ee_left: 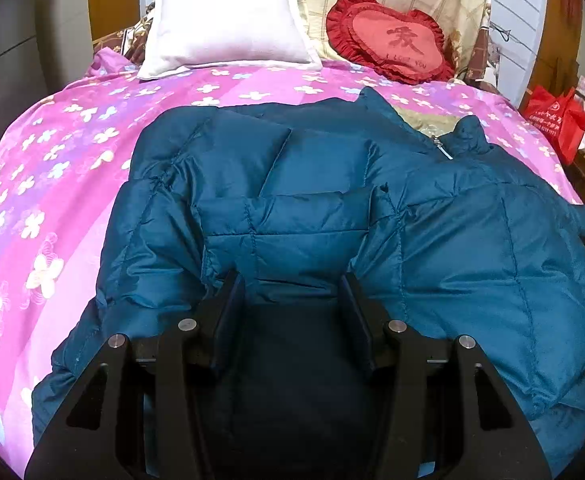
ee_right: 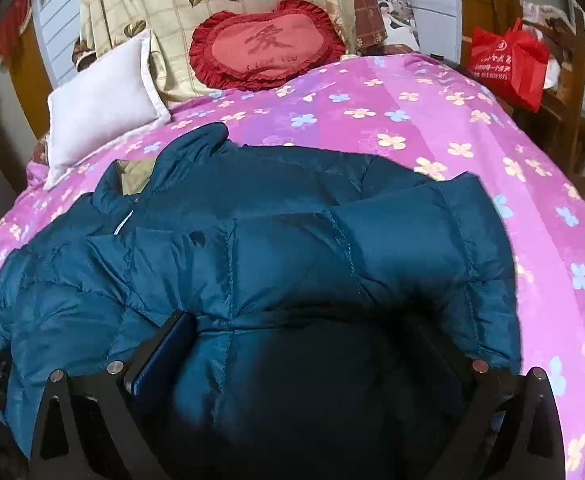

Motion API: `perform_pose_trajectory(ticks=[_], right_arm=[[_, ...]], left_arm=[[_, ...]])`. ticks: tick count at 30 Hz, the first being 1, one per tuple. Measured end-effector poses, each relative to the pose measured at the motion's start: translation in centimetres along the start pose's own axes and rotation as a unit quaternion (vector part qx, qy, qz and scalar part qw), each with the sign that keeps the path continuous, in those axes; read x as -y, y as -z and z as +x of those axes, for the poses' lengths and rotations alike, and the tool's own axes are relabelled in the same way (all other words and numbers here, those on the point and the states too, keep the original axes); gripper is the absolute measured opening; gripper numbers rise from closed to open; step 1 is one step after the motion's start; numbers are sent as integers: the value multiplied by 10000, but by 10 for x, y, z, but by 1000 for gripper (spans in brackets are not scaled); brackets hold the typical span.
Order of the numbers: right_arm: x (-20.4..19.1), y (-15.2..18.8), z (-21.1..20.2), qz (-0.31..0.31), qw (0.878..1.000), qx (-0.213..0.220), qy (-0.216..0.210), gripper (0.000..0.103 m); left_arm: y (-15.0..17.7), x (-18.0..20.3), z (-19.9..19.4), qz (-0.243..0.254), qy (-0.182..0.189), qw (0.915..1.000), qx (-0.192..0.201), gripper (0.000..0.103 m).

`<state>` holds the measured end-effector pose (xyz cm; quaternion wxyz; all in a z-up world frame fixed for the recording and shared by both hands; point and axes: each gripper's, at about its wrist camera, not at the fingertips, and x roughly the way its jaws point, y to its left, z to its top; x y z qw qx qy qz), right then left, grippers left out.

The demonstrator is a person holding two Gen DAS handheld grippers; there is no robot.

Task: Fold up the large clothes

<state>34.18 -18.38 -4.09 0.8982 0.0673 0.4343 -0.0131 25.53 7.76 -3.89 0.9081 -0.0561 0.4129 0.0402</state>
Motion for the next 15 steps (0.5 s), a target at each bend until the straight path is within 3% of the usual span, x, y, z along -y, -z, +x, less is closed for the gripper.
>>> perform_pose_trajectory(ticks=[6,12,15], right_arm=[[2,30,-80,-269,9971,710,-8,101],[-20,138,-124,-207,9997,156,-38,101],[-47,188,-134,-583,9983,1,-18,101]], left_arm=[[-1,-1,1,-25,19,10000,-8,50],[0,-1,2,-71,71,9999,-8,50],[0,-1,2,-45,40,10000,-11,50]])
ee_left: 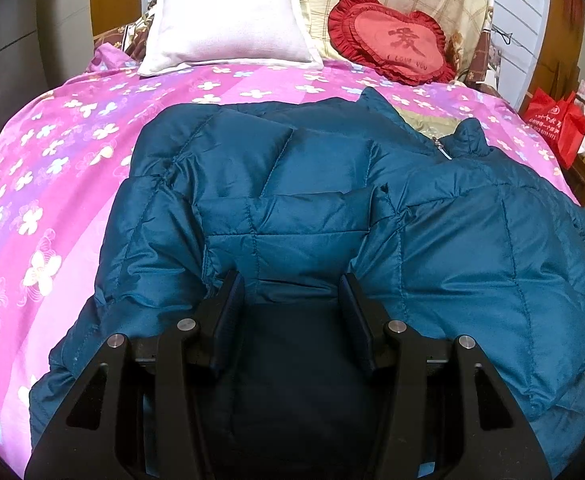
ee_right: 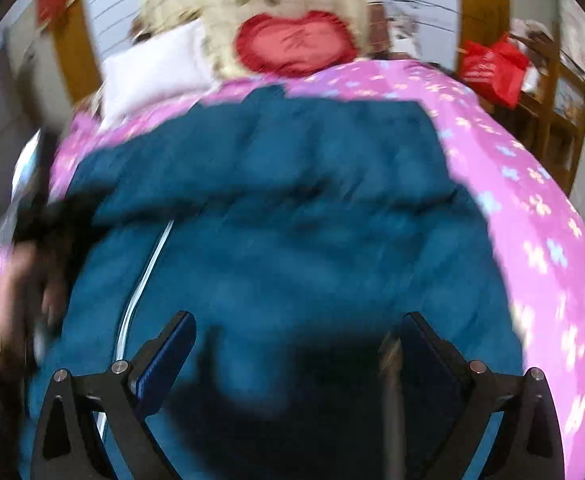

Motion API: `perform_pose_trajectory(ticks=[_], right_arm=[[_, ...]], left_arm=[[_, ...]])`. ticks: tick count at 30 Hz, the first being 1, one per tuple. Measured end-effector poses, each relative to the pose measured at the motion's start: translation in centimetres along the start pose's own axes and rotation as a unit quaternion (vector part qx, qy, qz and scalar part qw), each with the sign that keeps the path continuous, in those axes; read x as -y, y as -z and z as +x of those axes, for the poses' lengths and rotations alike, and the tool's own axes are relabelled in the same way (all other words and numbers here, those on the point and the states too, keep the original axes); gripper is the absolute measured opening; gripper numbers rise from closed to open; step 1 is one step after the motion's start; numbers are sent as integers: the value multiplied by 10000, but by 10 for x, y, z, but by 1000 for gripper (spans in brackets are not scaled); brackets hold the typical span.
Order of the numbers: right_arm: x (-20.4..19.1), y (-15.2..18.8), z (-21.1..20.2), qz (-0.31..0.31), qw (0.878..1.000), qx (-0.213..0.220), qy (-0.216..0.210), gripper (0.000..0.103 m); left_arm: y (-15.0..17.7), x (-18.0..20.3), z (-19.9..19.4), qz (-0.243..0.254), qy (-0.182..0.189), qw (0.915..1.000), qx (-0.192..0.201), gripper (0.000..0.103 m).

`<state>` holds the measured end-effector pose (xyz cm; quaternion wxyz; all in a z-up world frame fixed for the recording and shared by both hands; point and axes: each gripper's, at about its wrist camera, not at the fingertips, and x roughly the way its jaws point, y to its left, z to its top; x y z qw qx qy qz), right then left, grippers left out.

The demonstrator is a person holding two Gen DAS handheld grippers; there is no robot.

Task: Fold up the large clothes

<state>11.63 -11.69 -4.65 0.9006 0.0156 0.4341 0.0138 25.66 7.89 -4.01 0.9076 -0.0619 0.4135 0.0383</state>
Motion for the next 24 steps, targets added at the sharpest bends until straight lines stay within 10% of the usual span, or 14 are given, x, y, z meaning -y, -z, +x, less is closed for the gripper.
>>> perform_pose_trajectory(ticks=[11,17,24], right_arm=[[-13,30,25,-374,9990,-242,82,103],[-15,29,25,-410,9988,-269,75,103],[-21,35,-24,-697,9972,223,172,102]], left_arm=[[-8,-2,-25,67,-68,9998,-194,51],[25,-18,-118,151,190,9991,335,82],[126,-30,-116,805,211,9918,-970,82]])
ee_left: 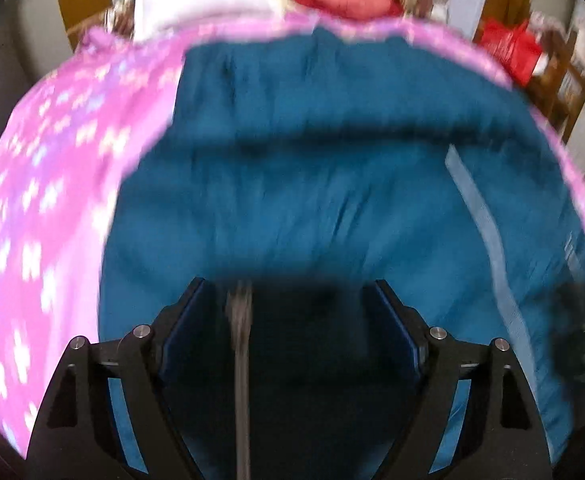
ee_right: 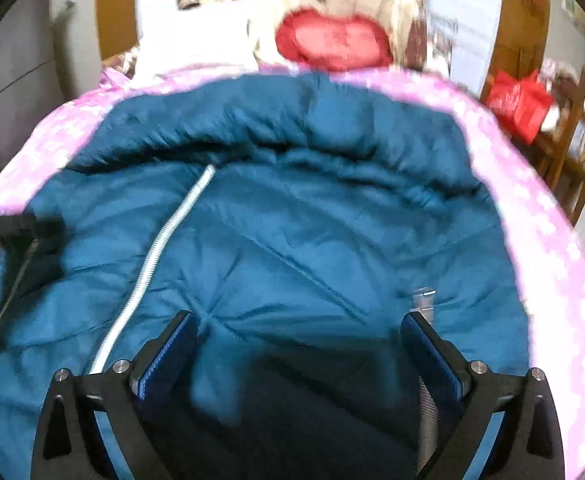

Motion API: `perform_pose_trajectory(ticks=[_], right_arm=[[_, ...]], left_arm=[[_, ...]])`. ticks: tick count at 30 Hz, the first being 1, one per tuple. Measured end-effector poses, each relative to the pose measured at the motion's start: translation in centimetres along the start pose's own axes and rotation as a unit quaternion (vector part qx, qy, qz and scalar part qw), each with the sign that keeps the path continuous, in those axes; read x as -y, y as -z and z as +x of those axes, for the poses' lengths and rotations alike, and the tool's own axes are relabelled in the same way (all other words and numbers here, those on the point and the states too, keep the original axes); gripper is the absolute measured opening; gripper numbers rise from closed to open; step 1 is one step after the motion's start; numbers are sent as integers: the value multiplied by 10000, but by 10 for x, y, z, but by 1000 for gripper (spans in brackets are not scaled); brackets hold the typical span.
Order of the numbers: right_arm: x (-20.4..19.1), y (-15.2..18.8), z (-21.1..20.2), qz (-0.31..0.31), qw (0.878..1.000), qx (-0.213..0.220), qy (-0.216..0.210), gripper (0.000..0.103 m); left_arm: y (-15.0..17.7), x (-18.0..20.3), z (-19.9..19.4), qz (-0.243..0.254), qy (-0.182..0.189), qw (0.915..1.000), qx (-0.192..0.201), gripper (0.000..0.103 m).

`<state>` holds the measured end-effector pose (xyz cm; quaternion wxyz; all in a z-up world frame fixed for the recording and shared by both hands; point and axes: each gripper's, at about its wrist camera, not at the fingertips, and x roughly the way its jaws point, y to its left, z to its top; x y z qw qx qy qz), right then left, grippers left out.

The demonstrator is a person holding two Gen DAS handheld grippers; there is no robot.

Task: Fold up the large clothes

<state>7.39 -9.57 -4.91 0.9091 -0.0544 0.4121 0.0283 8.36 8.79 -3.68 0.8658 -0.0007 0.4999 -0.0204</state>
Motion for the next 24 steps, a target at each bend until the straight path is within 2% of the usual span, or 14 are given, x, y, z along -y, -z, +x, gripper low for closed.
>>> perform_pose_trajectory(ticks=[2,5,6,10,14,17,21,24], right_arm=[[9,11,-16,-3,10000,21,22,102],[32,46,-10,294,9971,-631,-298,102],[37,56,-10,373,9963,-683,-369,103],[38,67,-18,217,9977,-462,-444,103],[42,76,-30,183,9968,-490,-608,103],[55,86,-44,379,9947,-445,-844,102],[83,101,-69,922,9932,-61,-705,102],[86,116,-64,960,9911,-387,-834,103]], left_arm=[[10,-2,-1,32,58,9997,236,83],[14,-1,1,24,27,9991,423,88],[17,1,2,9,-10,9986,523,89],[19,-3,-2,-119,80,9981,602,89],[19,-9,-2,-223,192,9976,633,89],[21,-10,-3,-239,207,9974,645,89],[21,-9,-2,-233,223,9974,647,89],[22,-11,-3,-239,229,9974,648,89]])
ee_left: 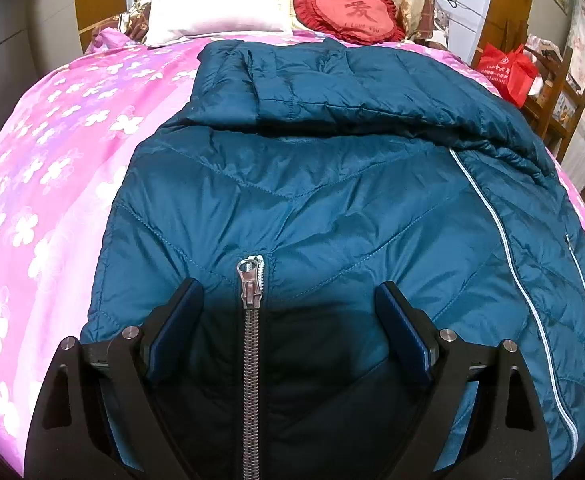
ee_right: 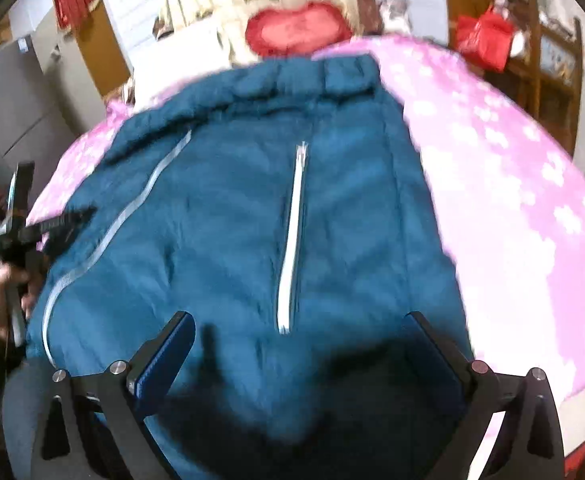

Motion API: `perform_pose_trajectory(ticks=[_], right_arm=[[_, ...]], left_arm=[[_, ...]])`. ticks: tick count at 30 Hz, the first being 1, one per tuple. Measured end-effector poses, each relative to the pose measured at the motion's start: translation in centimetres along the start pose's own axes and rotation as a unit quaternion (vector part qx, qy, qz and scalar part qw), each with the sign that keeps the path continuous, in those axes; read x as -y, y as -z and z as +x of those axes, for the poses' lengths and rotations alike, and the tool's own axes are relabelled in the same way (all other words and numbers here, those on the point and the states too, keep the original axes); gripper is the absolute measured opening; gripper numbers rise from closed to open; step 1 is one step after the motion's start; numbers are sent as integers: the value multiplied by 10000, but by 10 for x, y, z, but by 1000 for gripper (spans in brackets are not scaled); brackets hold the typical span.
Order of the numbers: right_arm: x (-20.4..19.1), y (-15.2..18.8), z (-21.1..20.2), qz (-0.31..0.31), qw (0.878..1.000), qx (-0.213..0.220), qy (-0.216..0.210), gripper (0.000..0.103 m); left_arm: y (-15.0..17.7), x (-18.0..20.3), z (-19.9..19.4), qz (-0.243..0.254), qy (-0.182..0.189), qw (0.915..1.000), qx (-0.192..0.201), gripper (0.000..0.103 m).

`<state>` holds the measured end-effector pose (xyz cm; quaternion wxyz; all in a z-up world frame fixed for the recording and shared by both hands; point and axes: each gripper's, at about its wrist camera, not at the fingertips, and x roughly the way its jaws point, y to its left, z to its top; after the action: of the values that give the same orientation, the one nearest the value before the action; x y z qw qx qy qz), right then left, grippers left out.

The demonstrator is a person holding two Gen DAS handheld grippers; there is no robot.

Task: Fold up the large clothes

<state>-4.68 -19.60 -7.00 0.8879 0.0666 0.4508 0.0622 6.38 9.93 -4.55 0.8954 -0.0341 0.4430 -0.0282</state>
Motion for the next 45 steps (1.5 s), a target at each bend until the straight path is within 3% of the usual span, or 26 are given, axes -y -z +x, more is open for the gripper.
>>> perform_pose_trajectory(ticks=[3,11,25,45], right_arm=[[-14,12,5,-574,9978,-109,312,103],[-19,10,13,-639,9960,-169,607,103],[-24,9,14,-694,9943,-251,768,103],[-22,15,10,-818,9943,-88,681,103]], left_arm=[[0,0,0,15,-12,10000,-1,89],[2,1,-1,38,-42,10000,0,89],[3,2,-2,61,-84,9999,2,89],[3,1,-2,63,-78,9999,1,89]])
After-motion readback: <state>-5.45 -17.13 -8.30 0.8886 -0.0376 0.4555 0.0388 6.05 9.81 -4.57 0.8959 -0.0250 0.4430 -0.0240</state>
